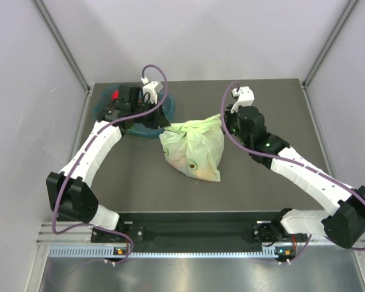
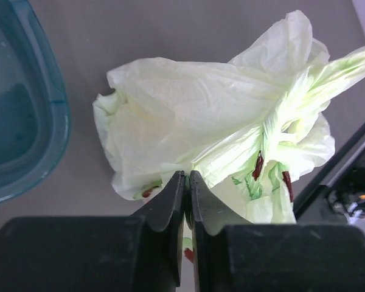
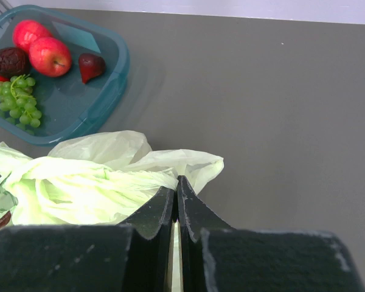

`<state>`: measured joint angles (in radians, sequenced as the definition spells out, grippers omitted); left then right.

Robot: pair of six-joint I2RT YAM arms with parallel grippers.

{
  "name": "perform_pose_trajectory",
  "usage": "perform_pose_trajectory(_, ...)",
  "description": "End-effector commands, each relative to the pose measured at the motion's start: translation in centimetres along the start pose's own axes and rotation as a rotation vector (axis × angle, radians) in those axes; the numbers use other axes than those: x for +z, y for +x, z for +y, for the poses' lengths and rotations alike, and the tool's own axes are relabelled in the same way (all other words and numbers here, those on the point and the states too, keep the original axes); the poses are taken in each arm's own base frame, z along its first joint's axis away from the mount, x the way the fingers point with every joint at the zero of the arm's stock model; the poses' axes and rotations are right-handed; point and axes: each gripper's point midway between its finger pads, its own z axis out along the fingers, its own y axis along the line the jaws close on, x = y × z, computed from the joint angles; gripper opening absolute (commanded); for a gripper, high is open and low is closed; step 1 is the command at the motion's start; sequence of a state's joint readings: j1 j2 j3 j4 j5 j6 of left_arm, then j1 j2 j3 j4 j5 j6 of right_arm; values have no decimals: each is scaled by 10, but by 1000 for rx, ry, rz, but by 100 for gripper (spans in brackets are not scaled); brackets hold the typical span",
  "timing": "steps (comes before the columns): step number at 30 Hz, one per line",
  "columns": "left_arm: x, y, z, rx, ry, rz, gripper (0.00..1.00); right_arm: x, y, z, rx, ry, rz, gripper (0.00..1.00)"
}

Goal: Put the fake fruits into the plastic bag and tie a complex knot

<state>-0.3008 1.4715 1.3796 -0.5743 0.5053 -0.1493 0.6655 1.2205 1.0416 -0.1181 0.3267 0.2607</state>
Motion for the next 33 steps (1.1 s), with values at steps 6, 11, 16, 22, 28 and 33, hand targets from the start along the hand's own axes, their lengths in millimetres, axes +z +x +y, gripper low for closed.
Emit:
perform_pose_trajectory(6, -8, -21, -9, 40, 24, -78, 0, -8, -26, 6, 11, -23, -58, 0)
perform_pose_trajectory(11, -20, -39, -10, 78, -15, -159, 0, -10, -31, 7, 6, -15, -53, 0)
perform_pose_trajectory(16, -32, -59, -18, 153, -91, -246, 0, -11, -42, 17, -2, -29, -62, 0)
perform_pose_trajectory(22, -29, -63, -51, 282, -151, -283, 0, -13, -50, 29, -8, -40, -69, 0)
perform_pose_trajectory(28, -29, -49, -4, 199, -387, -261, 0, -15, -8, -12, 22, 139, 2, 0)
perform_pose_trajectory(33, -36, -19, 66, 53, -646, -212, 0, -25, 42, -95, 122, 398, 65, 0)
